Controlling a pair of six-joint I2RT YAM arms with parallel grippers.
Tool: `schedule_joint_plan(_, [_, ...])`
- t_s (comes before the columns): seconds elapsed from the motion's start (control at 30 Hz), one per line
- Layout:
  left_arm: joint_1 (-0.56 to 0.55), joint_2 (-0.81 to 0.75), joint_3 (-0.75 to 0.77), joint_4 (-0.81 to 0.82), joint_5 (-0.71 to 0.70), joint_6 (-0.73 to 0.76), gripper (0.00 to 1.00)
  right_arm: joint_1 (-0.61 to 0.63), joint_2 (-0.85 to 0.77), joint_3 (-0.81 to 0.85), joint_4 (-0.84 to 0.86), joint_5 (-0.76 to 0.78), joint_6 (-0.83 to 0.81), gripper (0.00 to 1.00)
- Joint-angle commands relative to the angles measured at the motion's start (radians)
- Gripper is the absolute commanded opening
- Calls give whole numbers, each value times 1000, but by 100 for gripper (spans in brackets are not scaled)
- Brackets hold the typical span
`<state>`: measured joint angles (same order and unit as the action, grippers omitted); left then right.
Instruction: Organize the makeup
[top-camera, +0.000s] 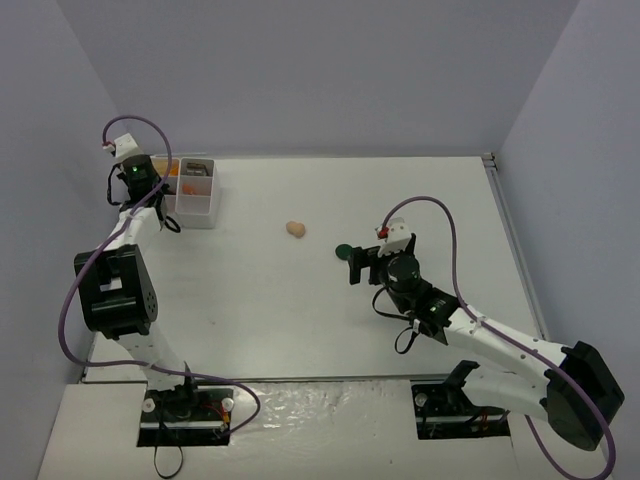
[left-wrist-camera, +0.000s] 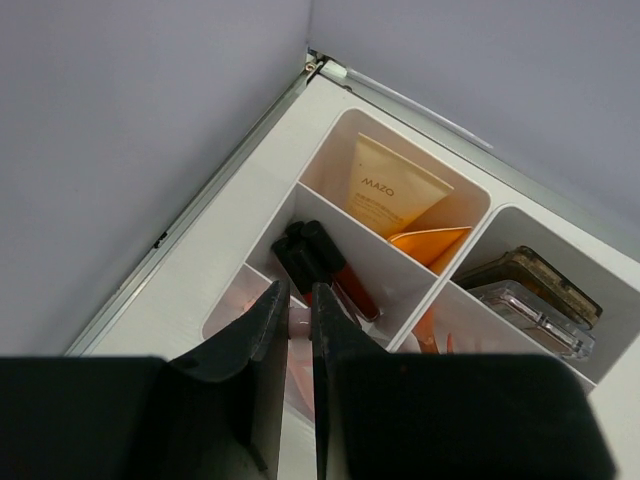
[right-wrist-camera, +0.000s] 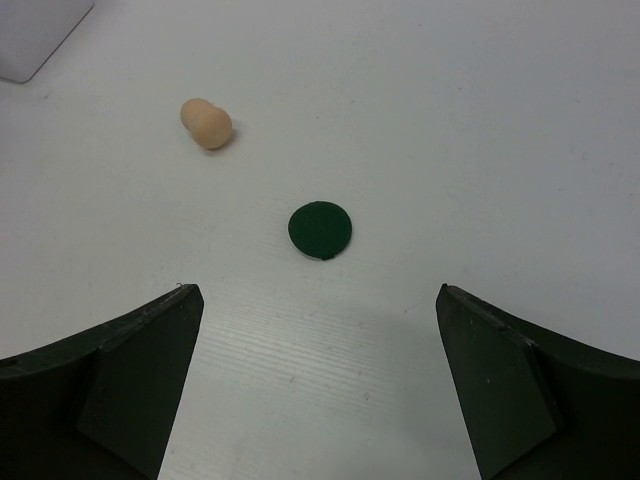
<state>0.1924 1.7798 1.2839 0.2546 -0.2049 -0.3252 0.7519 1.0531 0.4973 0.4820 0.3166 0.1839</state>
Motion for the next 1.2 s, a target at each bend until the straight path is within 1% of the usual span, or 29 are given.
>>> schedule_joint_plan(0.0, [24,-8,16,110,-4,9,1,-12,7,7,78,-13,12,100])
schedule_joint_plan(0.13, [35,14,5,143,13,9,9,-13,8,2,81,-16,13,100])
schedule_joint_plan(0.4, [35,22,-2,134,21,32,43,-20,17,-1,87,-19,16,100])
schedule_joint_plan(0.53, [35,-31,-25,139,44,26,56,-19,22,2,86,-19,18,100])
schedule_joint_plan(0.63, [18,-95,-37,130,78,5,59,-21,7,0,84,-16,20,100])
schedule_joint_plan(0.77, [-86,-167,-14,45,135,26,61,-26,-14,-11,86,1,26,100])
schedule_joint_plan(0.9, [-243,-172,48,-94,190,48,66,-33,-29,-22,87,14,37,100])
schedule_joint_plan(0.93, [-288,-156,74,-144,198,49,69,-35,-33,-25,87,23,38,100])
schedule_joint_plan(0.97, [-306,-136,93,-179,203,41,72,-37,-37,-26,88,27,41,100])
schedule_joint_plan(1.17, [-452,-26,174,-324,248,-44,81,-42,-64,-44,102,47,49,100])
